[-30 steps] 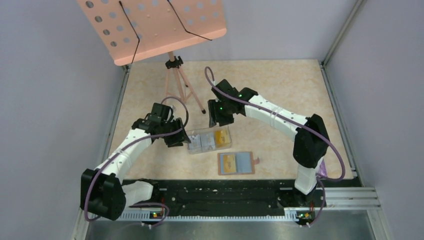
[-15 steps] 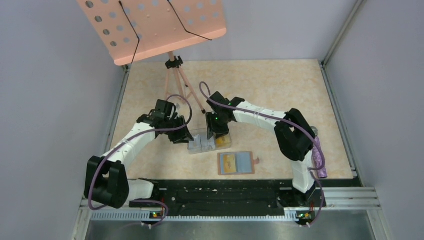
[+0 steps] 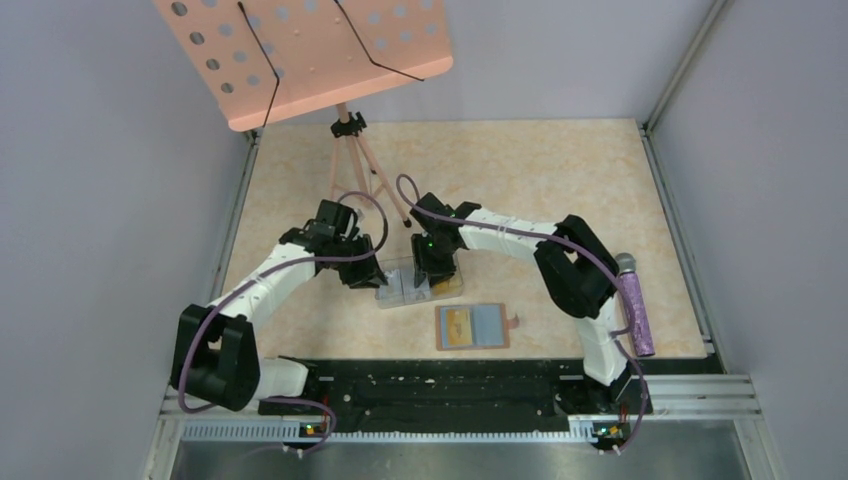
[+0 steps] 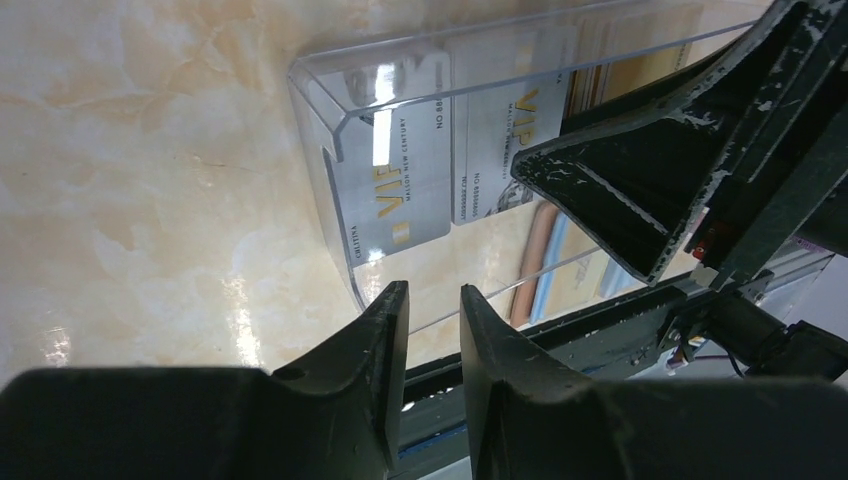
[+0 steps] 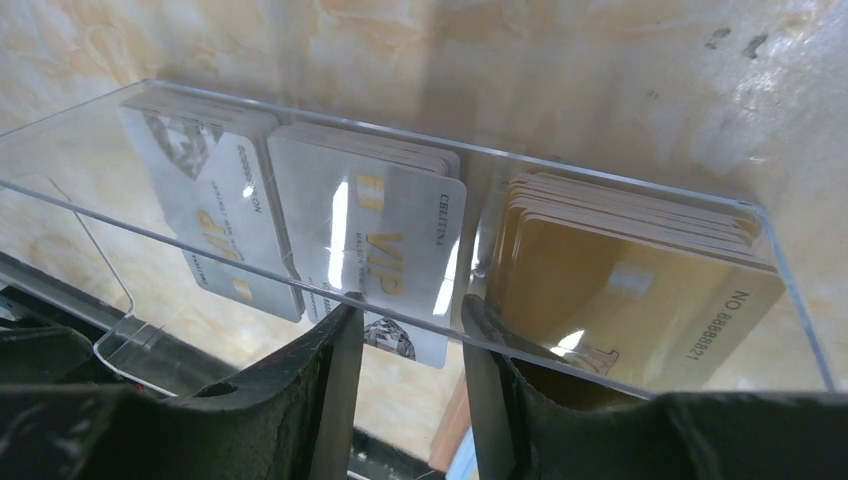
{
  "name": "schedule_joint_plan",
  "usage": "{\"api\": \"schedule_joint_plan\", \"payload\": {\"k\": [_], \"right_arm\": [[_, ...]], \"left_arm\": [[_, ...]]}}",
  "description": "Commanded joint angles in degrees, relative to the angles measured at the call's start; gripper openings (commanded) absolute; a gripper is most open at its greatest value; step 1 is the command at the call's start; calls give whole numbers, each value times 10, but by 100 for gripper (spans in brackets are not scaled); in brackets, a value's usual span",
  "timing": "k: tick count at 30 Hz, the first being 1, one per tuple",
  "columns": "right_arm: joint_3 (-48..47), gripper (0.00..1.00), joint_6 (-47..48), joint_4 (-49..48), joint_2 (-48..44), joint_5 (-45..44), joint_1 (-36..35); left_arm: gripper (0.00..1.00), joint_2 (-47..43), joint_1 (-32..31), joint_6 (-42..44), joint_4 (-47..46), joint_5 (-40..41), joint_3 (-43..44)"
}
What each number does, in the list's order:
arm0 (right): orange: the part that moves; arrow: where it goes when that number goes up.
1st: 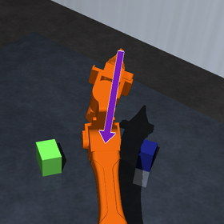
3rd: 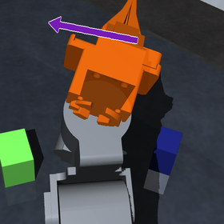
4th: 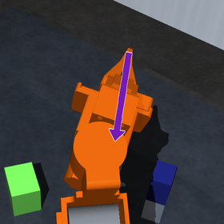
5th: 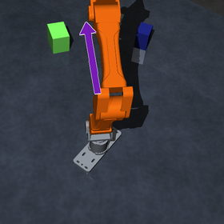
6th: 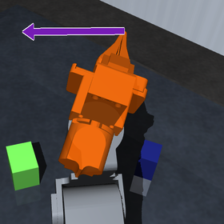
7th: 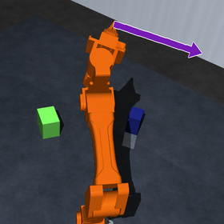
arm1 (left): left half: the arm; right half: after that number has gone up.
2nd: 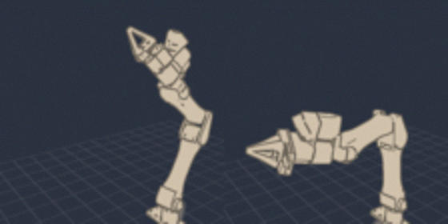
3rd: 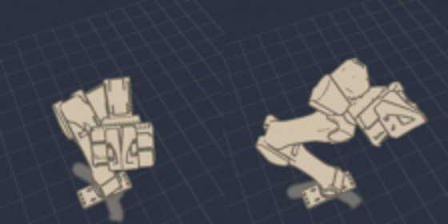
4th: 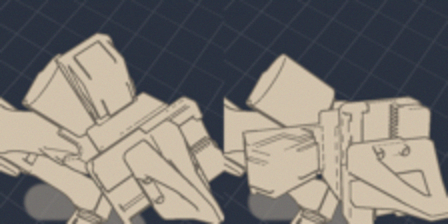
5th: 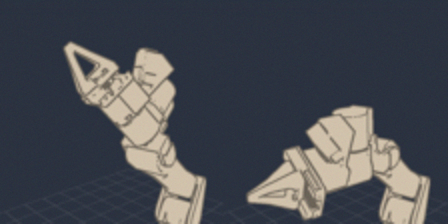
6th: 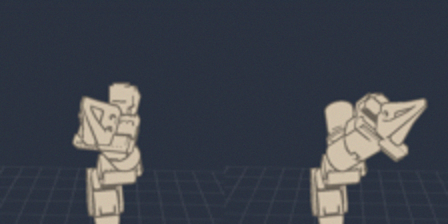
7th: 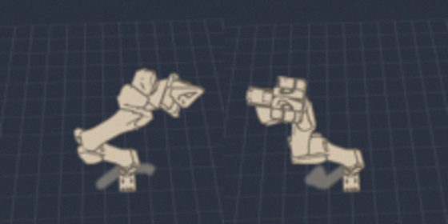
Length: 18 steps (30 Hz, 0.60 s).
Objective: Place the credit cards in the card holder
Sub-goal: Pick up the credit card from the storage box.
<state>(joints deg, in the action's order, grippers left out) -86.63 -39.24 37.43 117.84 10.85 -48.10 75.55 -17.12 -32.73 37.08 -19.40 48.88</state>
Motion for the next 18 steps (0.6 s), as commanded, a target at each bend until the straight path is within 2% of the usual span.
{"api": "schedule_joint_plan", "payload": {"k": [1, 5, 12, 18], "right_arm": [[-13, 41, -5, 5, 21, -7, -11], [-12, 38, -8, 5, 23, -6, -11], [-18, 2, -6, 7, 17, -8, -11], [-28, 0, -3, 22, 5, -13, -11]], "left_arm": [[29, 10, -16, 6, -23, -3, 29], [23, 33, -28, 3, -30, -5, 40], [19, 49, -35, 7, -29, -2, 44], [17, 49, -35, 13, -24, 3, 33]]}}
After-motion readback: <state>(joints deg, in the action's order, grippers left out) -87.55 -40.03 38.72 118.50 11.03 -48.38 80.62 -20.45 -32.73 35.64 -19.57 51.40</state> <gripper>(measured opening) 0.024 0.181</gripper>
